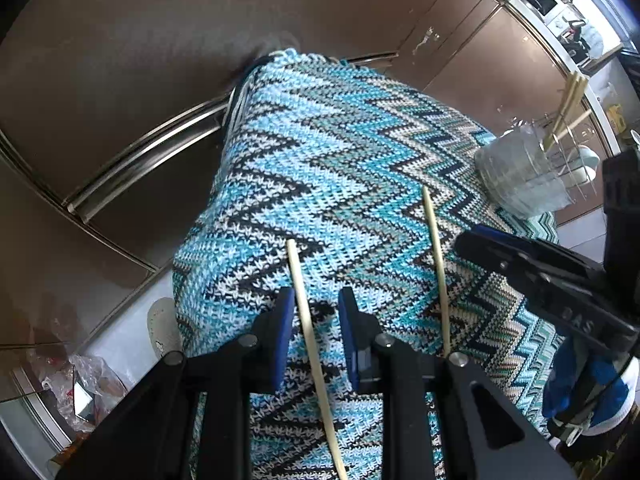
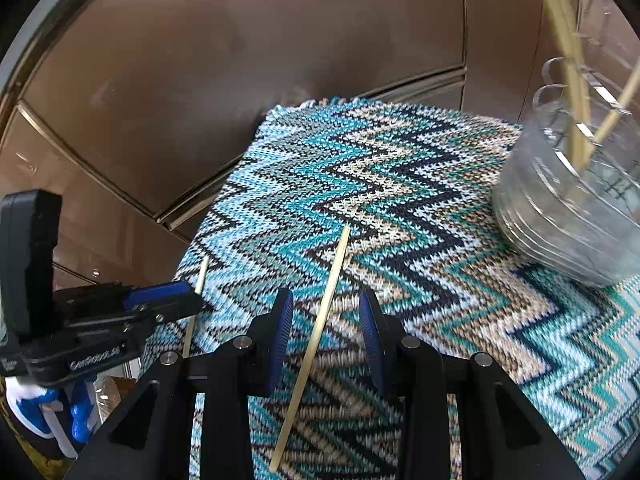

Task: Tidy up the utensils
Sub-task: 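Grasp a chopstick with the right tool while the left tool grasps another chopstick, then carry both chopsticks upright to the wire holder and lower them inside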

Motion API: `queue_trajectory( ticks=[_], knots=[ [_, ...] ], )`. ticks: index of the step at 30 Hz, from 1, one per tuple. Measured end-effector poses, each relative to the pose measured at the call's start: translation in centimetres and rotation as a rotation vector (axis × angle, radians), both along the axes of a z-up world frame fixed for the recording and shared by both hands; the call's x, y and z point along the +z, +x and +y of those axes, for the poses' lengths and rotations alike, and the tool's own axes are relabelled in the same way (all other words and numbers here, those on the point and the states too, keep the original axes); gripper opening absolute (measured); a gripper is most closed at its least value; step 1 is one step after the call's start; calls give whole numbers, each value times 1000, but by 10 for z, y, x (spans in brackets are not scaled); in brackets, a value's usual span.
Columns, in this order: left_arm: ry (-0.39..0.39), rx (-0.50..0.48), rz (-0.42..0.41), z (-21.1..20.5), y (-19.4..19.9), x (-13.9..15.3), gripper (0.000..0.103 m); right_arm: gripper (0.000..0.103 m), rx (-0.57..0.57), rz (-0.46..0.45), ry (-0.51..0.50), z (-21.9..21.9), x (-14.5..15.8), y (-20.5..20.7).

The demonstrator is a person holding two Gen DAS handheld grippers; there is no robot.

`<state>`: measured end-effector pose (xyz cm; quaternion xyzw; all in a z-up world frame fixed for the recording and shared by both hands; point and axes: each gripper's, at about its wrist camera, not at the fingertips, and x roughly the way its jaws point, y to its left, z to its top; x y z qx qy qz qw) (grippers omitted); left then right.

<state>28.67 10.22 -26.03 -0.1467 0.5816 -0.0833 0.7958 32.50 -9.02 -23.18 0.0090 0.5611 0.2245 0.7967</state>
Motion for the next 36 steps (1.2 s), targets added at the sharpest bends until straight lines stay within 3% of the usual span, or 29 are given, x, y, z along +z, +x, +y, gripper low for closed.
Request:
queue_trajectory(
  ticks=[5, 9, 19, 24, 29, 36],
  knots=[
    [2, -16, 30, -1, 4, -10, 22, 31, 2, 55, 6, 7, -13, 14],
    [8, -32, 32, -1, 6, -12, 20, 15, 22, 68, -18, 19, -17, 20],
    [16, -44, 46, -3, 7, -16, 16, 13, 23, 101, -75, 26, -33, 31],
    [45, -26, 65, -6, 10, -17, 8, 11, 18, 106, -63, 30, -36, 35],
    [66, -7, 66, -7, 9, -15, 6, 8, 5, 91, -13, 23, -29, 25],
    [52, 9, 4, -9, -9, 6, 5, 6, 18, -26, 53, 5, 21, -9]
  ],
)
